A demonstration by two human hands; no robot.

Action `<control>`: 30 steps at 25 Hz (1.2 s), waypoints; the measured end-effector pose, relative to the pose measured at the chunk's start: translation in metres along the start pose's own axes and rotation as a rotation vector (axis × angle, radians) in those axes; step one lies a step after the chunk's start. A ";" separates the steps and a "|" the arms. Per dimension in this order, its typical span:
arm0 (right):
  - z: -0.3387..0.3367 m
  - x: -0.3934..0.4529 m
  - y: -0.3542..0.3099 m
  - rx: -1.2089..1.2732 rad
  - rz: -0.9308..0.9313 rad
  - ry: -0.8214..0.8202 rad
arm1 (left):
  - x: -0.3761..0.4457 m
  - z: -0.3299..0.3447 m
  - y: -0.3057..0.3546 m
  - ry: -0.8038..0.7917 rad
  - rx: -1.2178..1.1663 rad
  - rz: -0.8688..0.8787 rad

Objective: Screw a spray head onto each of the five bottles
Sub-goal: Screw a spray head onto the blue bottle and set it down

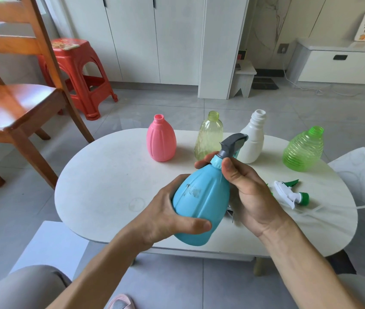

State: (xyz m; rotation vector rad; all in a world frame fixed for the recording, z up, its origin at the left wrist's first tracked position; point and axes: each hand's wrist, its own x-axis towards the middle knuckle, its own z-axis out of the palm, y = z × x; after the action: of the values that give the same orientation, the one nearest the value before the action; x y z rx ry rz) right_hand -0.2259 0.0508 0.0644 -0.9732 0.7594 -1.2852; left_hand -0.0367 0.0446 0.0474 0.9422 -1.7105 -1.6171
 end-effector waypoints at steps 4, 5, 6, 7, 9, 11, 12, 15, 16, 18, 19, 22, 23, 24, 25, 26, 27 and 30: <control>0.001 -0.001 0.003 -0.020 0.015 0.019 | 0.000 0.002 -0.004 0.074 0.084 0.007; 0.001 -0.001 0.004 -0.032 0.013 0.025 | 0.000 0.003 -0.006 0.085 0.094 0.010; 0.001 -0.001 0.004 -0.043 0.009 0.031 | 0.000 0.003 -0.006 0.090 0.097 0.013; 0.000 -0.001 0.004 -0.051 0.003 0.035 | 0.000 0.003 -0.007 0.089 0.095 0.016; -0.001 0.000 0.003 -0.058 -0.009 0.027 | 0.001 0.002 -0.008 0.082 0.092 0.026; -0.002 0.000 0.002 -0.062 -0.017 0.018 | 0.001 0.003 -0.009 0.078 0.111 0.030; -0.002 0.000 0.003 -0.064 -0.020 0.018 | 0.001 0.003 -0.009 0.077 0.121 0.030; -0.003 0.000 0.006 -0.080 -0.014 0.051 | 0.004 -0.003 -0.011 0.066 0.145 -0.010; -0.002 0.000 0.009 -0.107 -0.005 0.070 | 0.005 -0.007 -0.012 0.063 0.179 -0.033; 0.005 0.000 0.018 -0.201 0.026 0.102 | 0.007 -0.011 -0.015 0.068 0.317 -0.085; 0.010 0.000 0.022 -0.251 0.037 0.109 | 0.007 -0.011 -0.017 0.074 0.378 -0.107; 0.022 -0.003 0.033 -0.383 0.013 0.136 | 0.005 -0.018 -0.018 0.121 0.415 -0.093; 0.021 -0.003 0.034 -0.404 -0.001 0.163 | 0.004 -0.028 -0.017 0.177 0.422 -0.074; 0.018 -0.003 0.034 -0.416 -0.002 0.197 | 0.005 -0.042 -0.014 0.263 0.423 -0.061; 0.013 -0.004 0.033 -0.432 0.011 0.225 | 0.008 -0.060 -0.011 0.373 0.410 -0.053; 0.009 -0.004 0.032 -0.455 0.031 0.235 | 0.013 -0.079 -0.009 0.491 0.384 -0.050; 0.005 -0.004 0.032 -0.482 0.051 0.232 | 0.020 -0.100 -0.008 0.602 0.352 -0.048; 0.002 -0.004 0.033 -0.555 0.081 0.207 | 0.044 -0.153 -0.017 0.786 0.328 -0.078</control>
State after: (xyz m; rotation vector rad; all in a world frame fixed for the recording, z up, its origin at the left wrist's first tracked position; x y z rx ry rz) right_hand -0.2107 0.0555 0.0356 -1.2417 1.3490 -1.1350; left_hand 0.0647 -0.0786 0.0403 1.5580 -1.3814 -0.8147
